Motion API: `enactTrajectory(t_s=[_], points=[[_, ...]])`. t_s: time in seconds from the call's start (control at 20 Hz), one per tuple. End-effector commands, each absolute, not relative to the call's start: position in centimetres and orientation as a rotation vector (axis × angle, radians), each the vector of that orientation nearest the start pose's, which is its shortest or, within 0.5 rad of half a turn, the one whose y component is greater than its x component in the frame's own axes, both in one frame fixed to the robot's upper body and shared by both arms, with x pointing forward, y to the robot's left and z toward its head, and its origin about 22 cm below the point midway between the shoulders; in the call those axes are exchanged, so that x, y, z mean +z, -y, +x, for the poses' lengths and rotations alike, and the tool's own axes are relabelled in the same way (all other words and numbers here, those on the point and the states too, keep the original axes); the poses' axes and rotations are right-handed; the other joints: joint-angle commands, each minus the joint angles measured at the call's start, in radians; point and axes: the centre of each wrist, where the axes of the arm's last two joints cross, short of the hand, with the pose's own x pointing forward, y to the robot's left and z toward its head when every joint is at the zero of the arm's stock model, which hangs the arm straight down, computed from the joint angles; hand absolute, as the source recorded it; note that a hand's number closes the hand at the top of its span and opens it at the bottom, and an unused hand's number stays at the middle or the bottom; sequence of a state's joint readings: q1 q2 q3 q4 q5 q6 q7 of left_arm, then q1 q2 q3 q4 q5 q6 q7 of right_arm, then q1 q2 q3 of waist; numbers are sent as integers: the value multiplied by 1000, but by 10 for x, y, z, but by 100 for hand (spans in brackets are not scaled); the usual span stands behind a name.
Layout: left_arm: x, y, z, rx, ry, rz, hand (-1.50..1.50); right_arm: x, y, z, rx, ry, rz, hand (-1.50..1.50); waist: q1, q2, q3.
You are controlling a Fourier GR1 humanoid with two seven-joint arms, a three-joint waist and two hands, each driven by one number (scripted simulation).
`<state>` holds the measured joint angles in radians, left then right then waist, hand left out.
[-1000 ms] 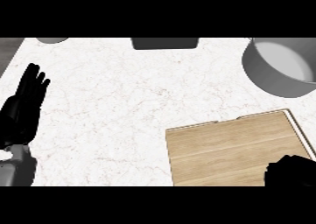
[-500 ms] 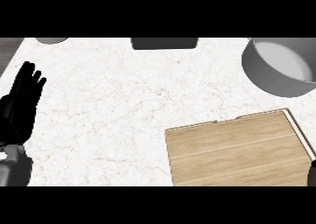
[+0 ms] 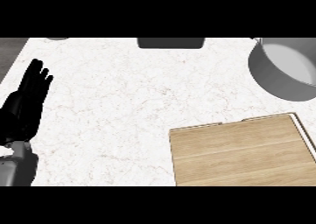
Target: Pick the cupcake from the tray and place it in the pot
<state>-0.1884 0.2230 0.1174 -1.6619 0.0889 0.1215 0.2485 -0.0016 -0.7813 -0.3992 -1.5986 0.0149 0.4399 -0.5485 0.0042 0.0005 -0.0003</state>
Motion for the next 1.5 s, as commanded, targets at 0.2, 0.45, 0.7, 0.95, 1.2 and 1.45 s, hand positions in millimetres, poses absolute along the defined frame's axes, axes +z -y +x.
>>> enactTrajectory(t_s=[0.2,0.45,0.7,0.95,1.2,1.45], points=[[92,-275,286,45,1616,187,0,199,475,286,761,1943,-443,150,15,3,1],[73,-268,296,61,1631,176,0,155,468,326,730,1891,-462,150,27,10,1],[79,-266,279,41,1644,151,0,156,462,334,809,1950,-753,150,51,12,3],[88,-257,291,34,1642,144,0,136,462,354,854,1859,-981,150,64,22,4],[97,-262,288,32,1643,150,0,109,466,364,886,1830,-960,150,64,22,5],[87,-251,294,11,1636,121,0,81,449,374,824,1733,-827,150,77,32,6]])
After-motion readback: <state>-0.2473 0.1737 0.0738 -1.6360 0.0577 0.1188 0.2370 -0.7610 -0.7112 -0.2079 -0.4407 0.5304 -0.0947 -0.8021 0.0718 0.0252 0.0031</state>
